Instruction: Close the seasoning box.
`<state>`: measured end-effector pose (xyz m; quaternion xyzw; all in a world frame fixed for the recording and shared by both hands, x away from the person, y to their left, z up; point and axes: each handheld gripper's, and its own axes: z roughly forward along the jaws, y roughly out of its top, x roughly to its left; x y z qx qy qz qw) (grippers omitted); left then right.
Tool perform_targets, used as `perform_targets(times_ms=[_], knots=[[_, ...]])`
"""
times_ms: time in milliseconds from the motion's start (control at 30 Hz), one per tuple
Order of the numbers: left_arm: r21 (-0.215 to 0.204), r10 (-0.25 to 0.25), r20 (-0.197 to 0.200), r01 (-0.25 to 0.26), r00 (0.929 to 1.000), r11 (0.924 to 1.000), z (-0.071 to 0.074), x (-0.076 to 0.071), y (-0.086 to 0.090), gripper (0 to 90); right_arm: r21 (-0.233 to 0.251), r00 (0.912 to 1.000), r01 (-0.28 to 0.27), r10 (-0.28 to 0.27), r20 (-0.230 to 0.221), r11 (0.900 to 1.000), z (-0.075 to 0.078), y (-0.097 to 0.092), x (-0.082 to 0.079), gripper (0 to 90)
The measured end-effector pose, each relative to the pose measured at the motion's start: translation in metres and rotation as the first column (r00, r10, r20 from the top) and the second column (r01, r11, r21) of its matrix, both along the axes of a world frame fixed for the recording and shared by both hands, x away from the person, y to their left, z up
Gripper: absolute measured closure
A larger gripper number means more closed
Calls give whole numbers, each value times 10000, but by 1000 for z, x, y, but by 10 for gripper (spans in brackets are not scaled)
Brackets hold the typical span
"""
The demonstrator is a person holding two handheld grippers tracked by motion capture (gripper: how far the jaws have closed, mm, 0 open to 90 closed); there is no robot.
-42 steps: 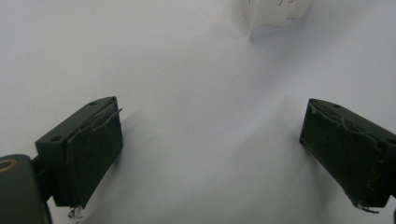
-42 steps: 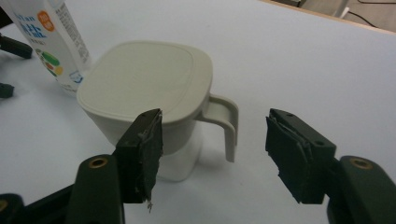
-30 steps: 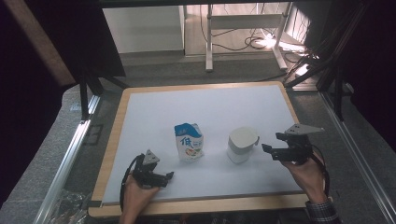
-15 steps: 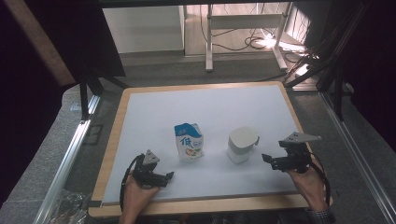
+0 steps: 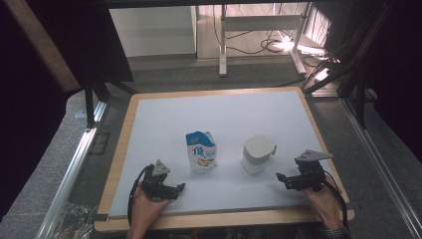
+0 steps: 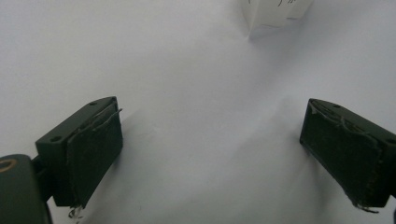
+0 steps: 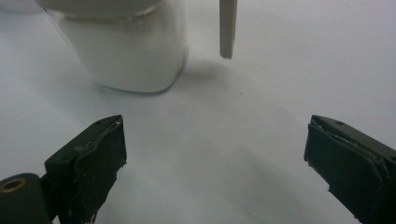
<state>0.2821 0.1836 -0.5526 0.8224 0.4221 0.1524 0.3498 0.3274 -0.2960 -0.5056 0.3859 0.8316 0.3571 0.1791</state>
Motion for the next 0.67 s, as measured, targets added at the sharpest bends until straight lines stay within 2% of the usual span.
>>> perform_targets(times_ms=[333,367,667], knots=[[-1,1,1,-1,10000,10000,0,0,0,57,-355,9997,-20,12,-227,9994,-25,7,2,37],[1,-1,3,1,10000,10000,0,0,0,57,-382,10000,-26,23,-76,9993,-26,7,1,37],[-33,7,-16,-7,10000,10000,0,0,0,56,-242,10000,58,-57,36,9997,-28,6,-2,37]])
